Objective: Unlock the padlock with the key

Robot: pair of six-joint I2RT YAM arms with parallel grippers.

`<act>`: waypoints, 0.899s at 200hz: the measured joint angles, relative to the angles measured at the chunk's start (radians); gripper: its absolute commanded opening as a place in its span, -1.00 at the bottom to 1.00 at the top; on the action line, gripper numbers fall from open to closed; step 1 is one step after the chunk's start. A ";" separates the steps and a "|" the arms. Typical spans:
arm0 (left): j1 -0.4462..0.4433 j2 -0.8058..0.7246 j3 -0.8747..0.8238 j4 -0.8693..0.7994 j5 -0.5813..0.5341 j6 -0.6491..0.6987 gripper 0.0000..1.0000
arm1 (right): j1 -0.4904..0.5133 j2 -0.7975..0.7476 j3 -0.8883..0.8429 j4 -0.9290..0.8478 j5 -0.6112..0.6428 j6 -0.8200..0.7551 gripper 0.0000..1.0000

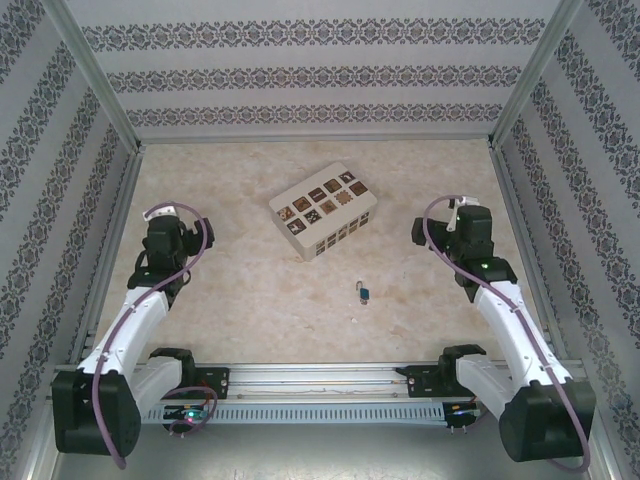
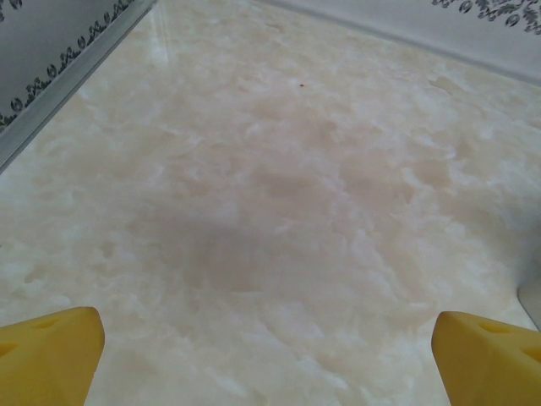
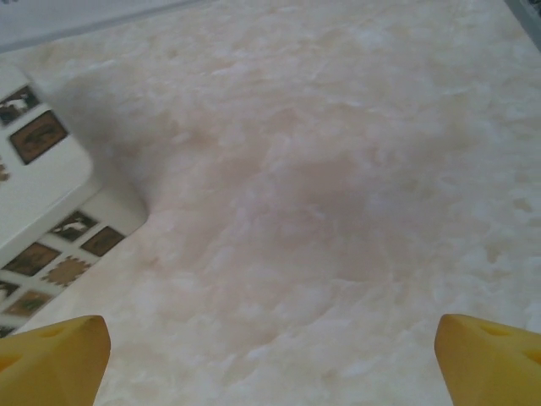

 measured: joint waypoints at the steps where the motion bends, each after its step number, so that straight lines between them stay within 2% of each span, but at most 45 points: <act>1: 0.003 0.000 -0.001 0.002 0.001 0.000 0.99 | -0.003 0.000 -0.005 0.007 0.000 -0.002 0.97; 52: 0.079 0.041 -0.035 0.055 0.056 -0.002 0.99 | -0.060 0.058 -0.202 0.318 0.000 -0.023 0.97; 128: 0.122 0.098 -0.078 0.122 0.082 -0.004 0.99 | -0.060 0.293 -0.315 0.813 -0.020 -0.055 0.97; 180: 0.123 0.113 -0.094 0.157 0.083 -0.009 0.99 | -0.060 0.374 -0.340 1.019 -0.051 -0.139 0.97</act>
